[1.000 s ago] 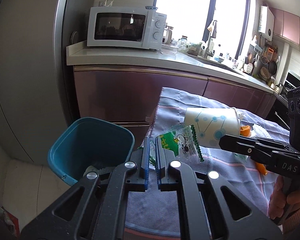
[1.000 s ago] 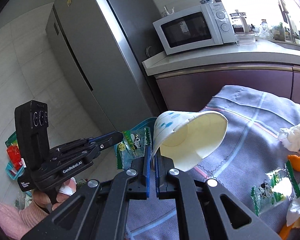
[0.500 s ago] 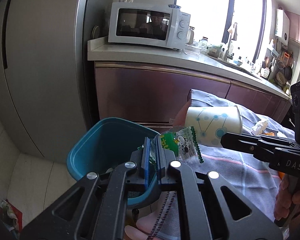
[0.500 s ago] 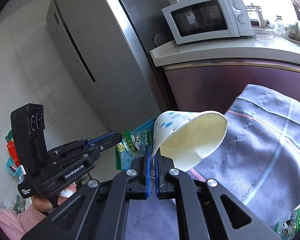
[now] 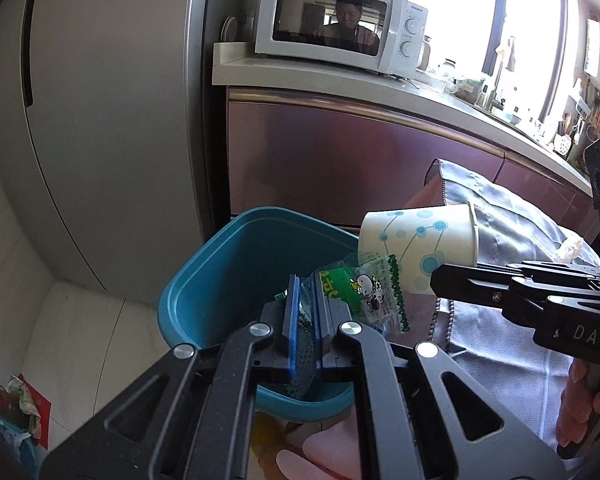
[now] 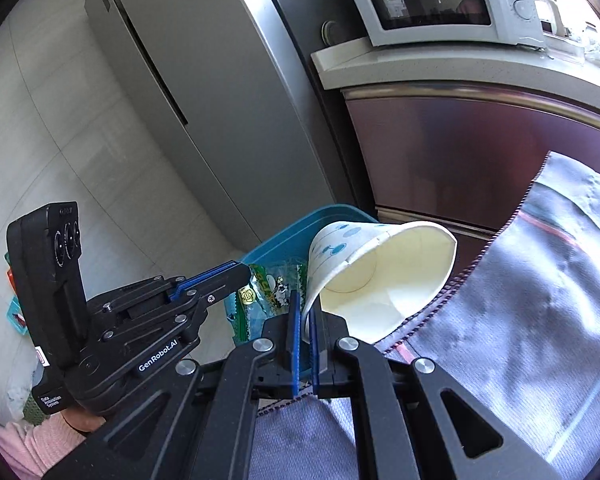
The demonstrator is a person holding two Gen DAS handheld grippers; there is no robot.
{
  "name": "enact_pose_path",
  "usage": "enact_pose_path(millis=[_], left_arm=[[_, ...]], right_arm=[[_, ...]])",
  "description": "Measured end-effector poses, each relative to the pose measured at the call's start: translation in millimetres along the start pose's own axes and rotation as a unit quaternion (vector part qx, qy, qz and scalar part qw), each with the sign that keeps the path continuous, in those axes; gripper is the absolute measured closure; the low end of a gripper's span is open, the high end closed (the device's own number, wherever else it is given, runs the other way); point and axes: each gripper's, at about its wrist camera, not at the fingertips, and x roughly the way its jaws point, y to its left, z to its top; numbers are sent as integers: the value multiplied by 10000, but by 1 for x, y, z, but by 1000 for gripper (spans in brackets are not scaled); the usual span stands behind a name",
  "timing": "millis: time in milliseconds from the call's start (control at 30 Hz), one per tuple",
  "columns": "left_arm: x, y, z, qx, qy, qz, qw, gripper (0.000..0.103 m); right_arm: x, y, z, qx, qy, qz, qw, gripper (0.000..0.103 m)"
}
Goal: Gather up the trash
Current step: 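Carry the green packet and paper cup to the teal bin and release both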
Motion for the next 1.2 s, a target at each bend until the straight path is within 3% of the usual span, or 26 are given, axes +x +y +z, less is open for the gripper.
enact_pose_path(millis=[300,1067,1200], left_arm=[[10,5,-11,-16,24,223,9997,97],[22,7,-13,34,-47,472,9989,95],[19,5,-12,53,-143,533,9985,84]], right_arm=[[33,7,5,-205,406,-131,9989,100],[63,5,7,-183,666,-253,9973,95],[57,1,4,-126,594,-251,9978,92]])
